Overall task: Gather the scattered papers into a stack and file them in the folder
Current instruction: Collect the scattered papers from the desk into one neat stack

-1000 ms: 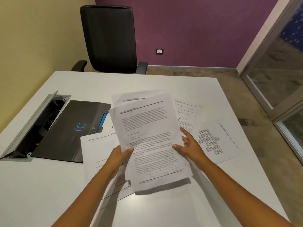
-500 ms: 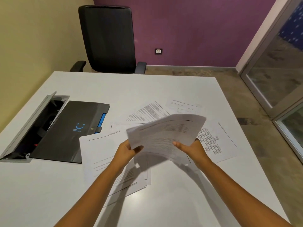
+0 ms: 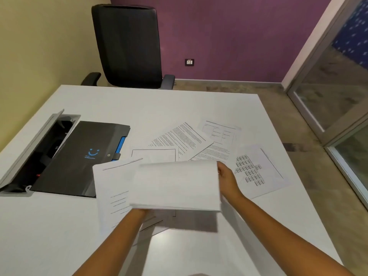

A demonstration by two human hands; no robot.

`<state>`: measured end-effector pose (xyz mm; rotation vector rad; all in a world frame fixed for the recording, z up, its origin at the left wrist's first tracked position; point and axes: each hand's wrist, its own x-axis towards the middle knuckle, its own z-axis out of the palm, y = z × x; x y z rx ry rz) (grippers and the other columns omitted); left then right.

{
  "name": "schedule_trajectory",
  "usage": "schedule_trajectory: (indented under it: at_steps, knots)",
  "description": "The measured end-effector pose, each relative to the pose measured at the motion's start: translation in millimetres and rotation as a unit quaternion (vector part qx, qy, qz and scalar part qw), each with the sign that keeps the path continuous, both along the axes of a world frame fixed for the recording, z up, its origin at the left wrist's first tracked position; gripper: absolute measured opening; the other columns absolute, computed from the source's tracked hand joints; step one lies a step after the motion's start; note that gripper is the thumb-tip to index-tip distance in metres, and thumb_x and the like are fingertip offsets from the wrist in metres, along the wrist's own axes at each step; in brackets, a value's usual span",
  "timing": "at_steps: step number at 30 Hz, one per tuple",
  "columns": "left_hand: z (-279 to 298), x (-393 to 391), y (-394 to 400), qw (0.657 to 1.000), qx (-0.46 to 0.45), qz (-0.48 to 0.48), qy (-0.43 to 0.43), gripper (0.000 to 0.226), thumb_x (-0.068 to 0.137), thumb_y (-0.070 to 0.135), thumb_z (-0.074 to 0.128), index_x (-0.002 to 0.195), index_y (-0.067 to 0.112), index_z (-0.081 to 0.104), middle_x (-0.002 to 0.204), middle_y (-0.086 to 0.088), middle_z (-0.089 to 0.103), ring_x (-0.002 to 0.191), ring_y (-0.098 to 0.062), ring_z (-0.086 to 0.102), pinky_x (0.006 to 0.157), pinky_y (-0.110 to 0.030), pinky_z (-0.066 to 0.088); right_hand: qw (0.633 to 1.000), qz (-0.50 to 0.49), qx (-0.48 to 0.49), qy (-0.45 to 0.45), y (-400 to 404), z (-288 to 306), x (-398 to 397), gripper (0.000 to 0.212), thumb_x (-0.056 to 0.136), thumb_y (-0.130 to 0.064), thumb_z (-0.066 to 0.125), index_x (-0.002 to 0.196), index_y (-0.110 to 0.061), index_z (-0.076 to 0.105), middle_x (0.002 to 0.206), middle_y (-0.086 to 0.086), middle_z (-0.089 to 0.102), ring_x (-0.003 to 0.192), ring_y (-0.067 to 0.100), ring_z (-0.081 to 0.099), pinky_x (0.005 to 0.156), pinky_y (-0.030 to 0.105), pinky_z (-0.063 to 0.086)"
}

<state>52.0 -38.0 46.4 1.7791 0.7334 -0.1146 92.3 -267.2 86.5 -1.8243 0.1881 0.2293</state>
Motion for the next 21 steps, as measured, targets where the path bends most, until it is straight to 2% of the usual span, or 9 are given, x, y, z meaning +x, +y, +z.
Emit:
schedule_trajectory:
  at_steps: [2, 5, 7, 9, 10, 14, 16, 18, 21]
  knots:
    - [3.1, -5.3, 7.0, 0.998, -0.024, 0.055, -0.019, 0.035, 0.096, 0.011, 0.044, 0.13, 0.002, 0.043, 0.119, -0.006, 0.05, 0.105, -0.018, 0.043, 0.091, -0.034, 0.038, 0.999, 0.015, -0.029, 0.0, 17.4, -6.0, 1.9, 0.018, 0.094, -0.021, 0.051, 0.106, -0.014, 0.062, 0.105, 0.001, 0.066, 0.1, 0.013, 0.056, 0.081, 0.025, 0.044]
    - [4.2, -25.7, 21.2, 0.995, -0.007, 0.09, -0.036, 0.036, 0.094, 0.018, 0.05, 0.126, 0.002, 0.048, 0.12, -0.013, 0.058, 0.108, -0.031, 0.056, 0.089, -0.037, 0.047, 0.992, 0.056, -0.102, 0.041, 43.5, -18.6, -0.1, 0.035, 0.095, -0.024, 0.05, 0.128, -0.014, 0.05, 0.125, 0.005, 0.058, 0.103, 0.013, 0.052, 0.083, 0.025, 0.042]
    - [-1.9, -42.6, 34.3, 0.994, 0.002, 0.103, -0.026, 0.034, 0.094, 0.022, 0.05, 0.123, 0.004, 0.05, 0.116, -0.01, 0.059, 0.095, -0.026, 0.059, 0.081, -0.033, 0.05, 0.988, 0.09, -0.105, 0.072, 60.8, -24.9, -6.0, 0.041, 0.094, -0.023, 0.051, 0.134, -0.015, 0.043, 0.131, 0.006, 0.055, 0.102, 0.013, 0.052, 0.083, 0.025, 0.044]
    - [-9.8, -58.8, 47.3, 0.993, 0.008, 0.115, -0.025, 0.025, 0.093, 0.024, 0.051, 0.115, 0.01, 0.051, 0.106, -0.007, 0.059, 0.077, -0.016, 0.058, 0.063, -0.024, 0.048, 0.982, 0.122, -0.106, 0.097, 74.7, -30.5, -12.8, 0.048, 0.093, -0.02, 0.053, 0.138, -0.017, 0.037, 0.138, 0.006, 0.05, 0.115, 0.016, 0.051, 0.087, 0.022, 0.04]
    - [-13.2, -66.7, 53.8, 0.992, 0.014, 0.123, -0.021, 0.021, 0.093, 0.024, 0.051, 0.111, 0.013, 0.051, 0.103, -0.006, 0.059, 0.074, -0.015, 0.058, 0.059, -0.023, 0.047, 0.978, 0.143, -0.108, 0.108, 80.8, -33.2, -16.3, 0.052, 0.093, -0.019, 0.054, 0.14, -0.019, 0.034, 0.14, 0.007, 0.048, 0.122, 0.018, 0.049, 0.088, 0.021, 0.039]
    - [-24.2, -93.3, 68.5, 0.987, 0.07, 0.142, 0.013, 0.018, 0.091, 0.022, 0.054, 0.107, 0.013, 0.053, 0.103, -0.01, 0.062, 0.084, -0.025, 0.059, 0.072, -0.037, 0.051, 0.959, 0.216, -0.126, 0.134, 99.6, -42.5, -26.8, 0.063, 0.09, -0.013, 0.057, 0.145, -0.021, 0.027, 0.137, 0.008, 0.049, 0.119, 0.02, 0.053, 0.087, 0.023, 0.045]
    - [-27.5, -97.3, 74.3, 0.974, 0.157, 0.157, 0.038, 0.021, 0.089, 0.018, 0.057, 0.107, 0.007, 0.058, 0.106, -0.017, 0.064, 0.087, -0.028, 0.059, 0.078, -0.046, 0.052, 0.955, 0.227, -0.113, 0.153, 104.9, -45.3, -31.5, 0.067, 0.088, -0.011, 0.058, 0.146, -0.02, 0.025, 0.136, 0.008, 0.05, 0.116, 0.02, 0.054, 0.091, 0.027, 0.047]
    - [-30.0, -95.8, 81.0, 0.958, 0.21, 0.181, 0.075, 0.03, 0.086, 0.015, 0.061, 0.113, 0.002, 0.058, 0.115, -0.023, 0.062, 0.1, -0.04, 0.057, 0.089, -0.054, 0.047, 0.95, 0.242, -0.111, 0.163, 106.3, -48.1, -34.4, 0.07, 0.088, -0.014, 0.06, 0.147, -0.019, 0.022, 0.14, 0.008, 0.047, 0.12, 0.02, 0.052, 0.089, 0.024, 0.045]
    - [-30.9, -89.7, 87.9, 0.961, 0.151, 0.207, 0.101, 0.048, 0.086, 0.017, 0.062, 0.128, 0.001, 0.045, 0.131, -0.025, 0.051, 0.116, -0.046, 0.049, 0.097, -0.057, 0.04, 0.944, 0.263, -0.105, 0.17, 102.7, -50.4, -36.2, 0.069, 0.089, -0.016, 0.06, 0.146, -0.018, 0.021, 0.143, 0.007, 0.045, 0.124, 0.02, 0.05, 0.084, 0.019, 0.04]
